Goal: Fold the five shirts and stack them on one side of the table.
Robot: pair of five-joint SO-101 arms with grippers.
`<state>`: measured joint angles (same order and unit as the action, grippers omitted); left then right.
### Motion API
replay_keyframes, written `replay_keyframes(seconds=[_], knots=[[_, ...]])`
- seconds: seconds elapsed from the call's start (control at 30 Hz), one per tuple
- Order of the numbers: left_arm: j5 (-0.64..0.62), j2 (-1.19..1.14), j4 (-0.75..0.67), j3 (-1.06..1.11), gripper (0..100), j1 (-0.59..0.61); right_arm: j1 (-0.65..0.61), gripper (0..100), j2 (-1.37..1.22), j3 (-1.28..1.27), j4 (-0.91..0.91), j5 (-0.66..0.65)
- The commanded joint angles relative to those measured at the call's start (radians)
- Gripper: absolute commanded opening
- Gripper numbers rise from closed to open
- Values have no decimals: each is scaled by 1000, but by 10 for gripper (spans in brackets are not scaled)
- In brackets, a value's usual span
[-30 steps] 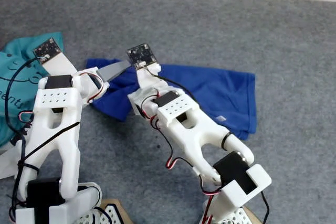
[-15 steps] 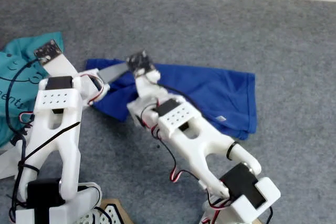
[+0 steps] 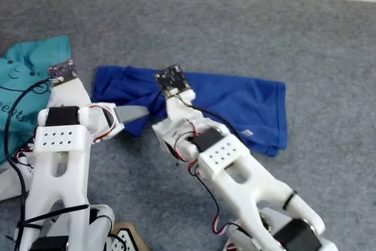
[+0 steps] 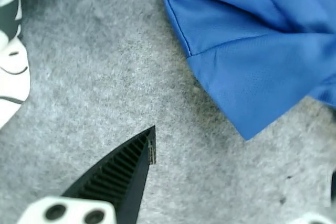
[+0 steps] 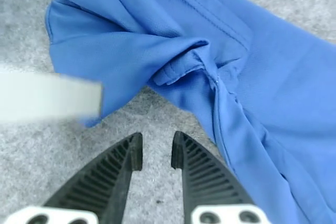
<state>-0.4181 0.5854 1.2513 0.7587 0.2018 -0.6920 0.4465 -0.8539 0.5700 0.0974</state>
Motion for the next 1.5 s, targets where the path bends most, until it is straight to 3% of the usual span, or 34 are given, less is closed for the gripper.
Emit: replay_keyframes(seconds=[0.0, 0.33, 0.47, 0.6, 0.77, 0.87, 0.97, 1.1, 1.27, 1.47], knots=[[-69, 35, -54, -48, 386, 56, 39, 109, 107, -31, -1, 8], [6, 125, -101, 30, 371, 143, 90, 109, 168, -73, -1, 8], [106, 203, -130, 58, 212, 130, 90, 109, 168, -73, -1, 8], [265, 265, -299, 196, 108, 61, 90, 109, 168, -73, -1, 8], [371, 305, -485, 394, 193, -71, 90, 109, 168, -73, -1, 2], [399, 306, -488, 406, 270, -119, 90, 109, 168, -73, -1, 2], [399, 306, -488, 406, 273, -130, 91, 109, 168, -73, -1, 2], [400, 306, -433, 383, 216, -153, 91, 109, 168, -73, -1, 2], [404, 302, -282, 344, 242, -214, 91, 109, 168, -73, -1, 2], [457, 298, -282, 366, 255, -214, 91, 109, 168, -73, -1, 0]])
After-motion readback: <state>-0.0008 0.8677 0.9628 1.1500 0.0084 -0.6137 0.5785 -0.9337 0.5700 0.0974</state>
